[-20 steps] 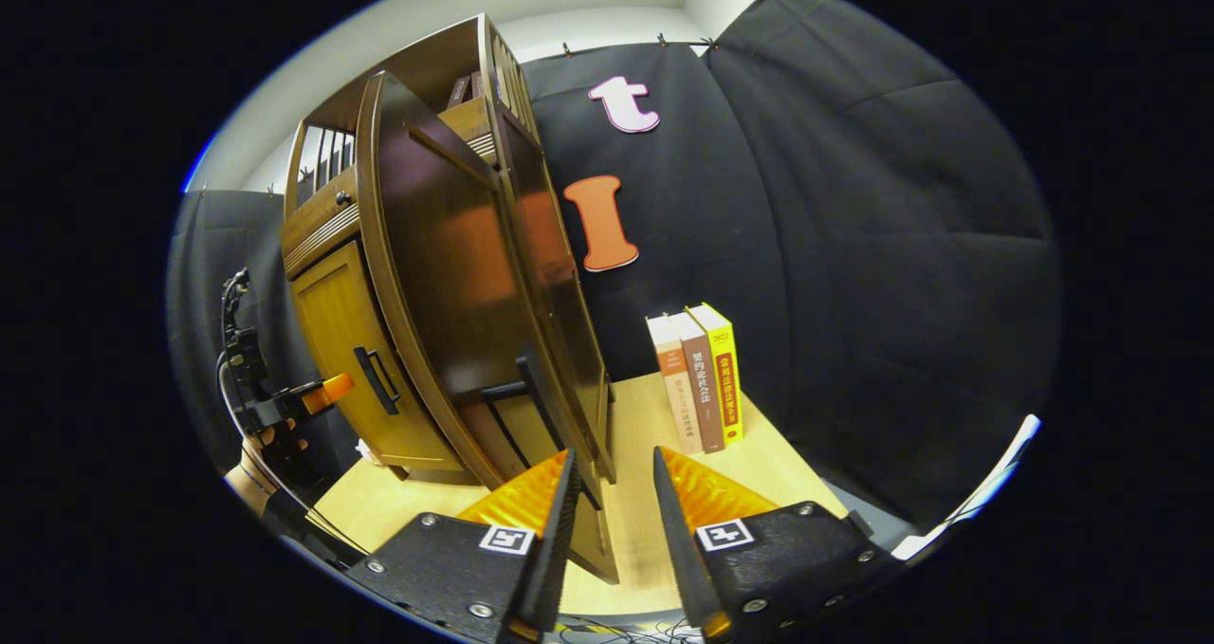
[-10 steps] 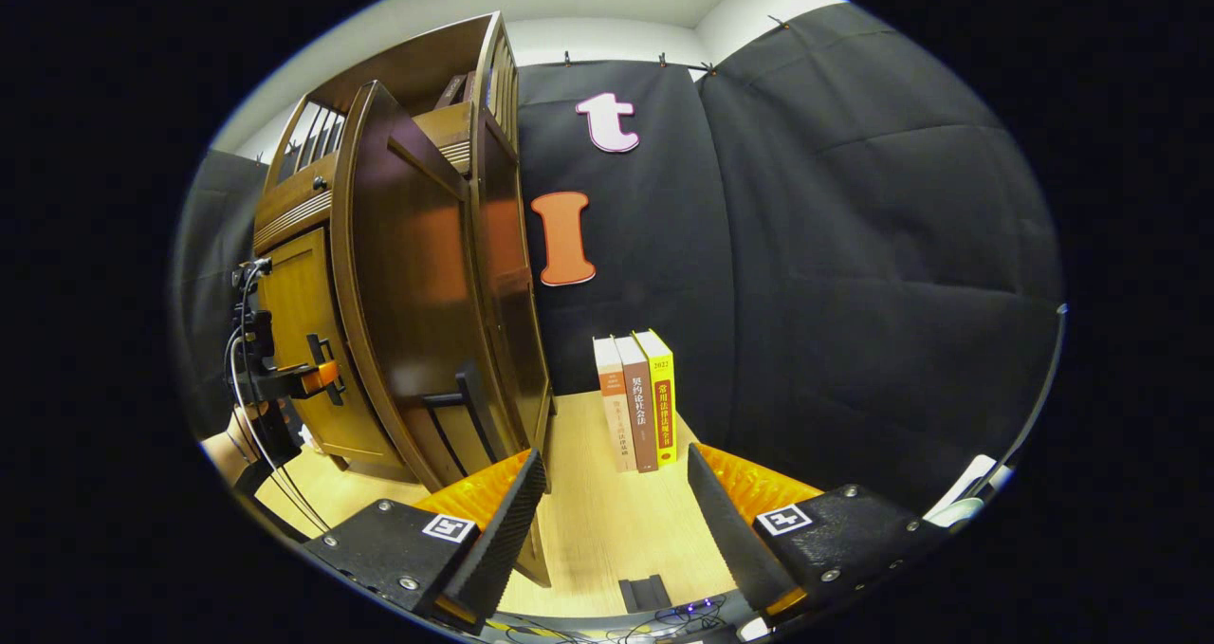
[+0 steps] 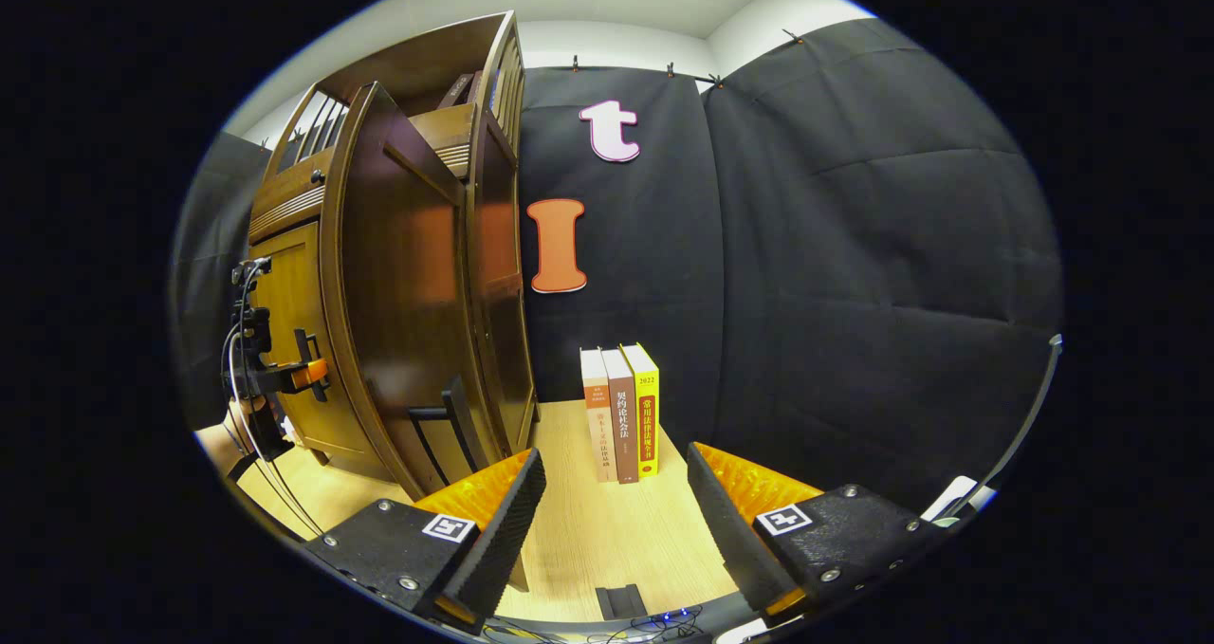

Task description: Open the right door of the double-door shoe cabinet with the right hand, and open the left door with the left hand.

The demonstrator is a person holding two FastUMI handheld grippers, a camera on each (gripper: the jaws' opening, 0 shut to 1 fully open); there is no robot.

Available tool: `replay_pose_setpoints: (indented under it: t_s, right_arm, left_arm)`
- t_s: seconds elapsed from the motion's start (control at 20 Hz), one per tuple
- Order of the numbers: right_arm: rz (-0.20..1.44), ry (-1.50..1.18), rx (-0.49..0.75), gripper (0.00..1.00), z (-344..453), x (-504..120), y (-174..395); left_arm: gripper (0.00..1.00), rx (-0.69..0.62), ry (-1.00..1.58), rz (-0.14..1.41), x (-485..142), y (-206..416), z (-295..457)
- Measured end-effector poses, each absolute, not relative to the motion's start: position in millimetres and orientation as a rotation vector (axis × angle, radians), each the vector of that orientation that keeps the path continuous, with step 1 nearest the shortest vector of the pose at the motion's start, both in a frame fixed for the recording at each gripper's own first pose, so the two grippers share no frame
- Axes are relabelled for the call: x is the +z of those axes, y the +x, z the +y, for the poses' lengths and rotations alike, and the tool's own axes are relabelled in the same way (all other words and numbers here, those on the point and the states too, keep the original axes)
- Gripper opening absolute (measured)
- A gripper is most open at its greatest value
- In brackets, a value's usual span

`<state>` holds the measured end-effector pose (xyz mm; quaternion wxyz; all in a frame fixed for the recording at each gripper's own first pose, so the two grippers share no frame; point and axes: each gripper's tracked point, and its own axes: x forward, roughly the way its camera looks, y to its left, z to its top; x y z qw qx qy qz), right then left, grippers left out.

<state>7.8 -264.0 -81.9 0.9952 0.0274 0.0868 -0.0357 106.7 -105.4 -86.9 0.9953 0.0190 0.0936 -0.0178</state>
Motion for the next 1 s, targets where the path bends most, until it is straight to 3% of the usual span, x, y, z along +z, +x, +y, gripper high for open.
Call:
replay_pose_setpoints:
  t_s: [0.15,0.2,0.4,0.45,0.5,0.55,0.65,0.7,0.75,0.8,0.9,0.95,1.0]
  right_arm:
    - [0.169,0.060,-0.072,0.99,-263,-78,8]
    - [0.167,0.062,-0.071,0.99,-262,-77,8]
    - [0.161,0.053,-0.094,0.99,-258,-72,0]
    - [0.160,0.045,-0.103,0.92,-256,-70,-4]
    - [0.157,0.036,-0.114,0.92,-254,-68,-6]
    - [0.154,0.025,-0.123,0.99,-252,-65,-10]
    - [0.148,-0.001,-0.147,0.99,-245,-60,-16]
    - [0.144,-0.012,-0.159,0.92,-242,-58,-19]
    - [0.140,-0.021,-0.171,0.92,-238,-56,-23]
    - [0.135,-0.027,-0.181,0.99,-232,-54,-27]
    - [0.127,-0.035,-0.202,0.99,-221,-49,-35]
    - [0.125,-0.037,-0.213,0.92,-216,-47,-38]
    - [0.122,-0.037,-0.221,0.92,-210,-46,-42]
  left_arm:
    - [0.45,-0.038,0.063,0.211,-92,107,-107]
    - [0.42,-0.033,0.064,0.207,-92,110,-107]
    - [0.37,-0.044,0.032,0.201,-91,103,-106]
    - [0.35,-0.055,0.038,0.194,-89,99,-105]
    - [0.33,-0.072,0.045,0.185,-87,95,-103]
    - [0.30,-0.092,0.052,0.180,-86,90,-103]
    - [0.30,-0.130,0.034,0.183,-85,77,-102]
    - [0.29,-0.148,0.027,0.187,-85,71,-99]
    - [0.30,-0.162,0.027,0.190,-82,67,-98]
    - [0.29,-0.170,0.025,0.188,-80,61,-96]
    - [0.27,-0.181,0.019,0.184,-78,46,-89]
    - [0.24,-0.191,0.024,0.187,-77,40,-87]
    - [0.24,-0.204,0.023,0.187,-77,33,-82]
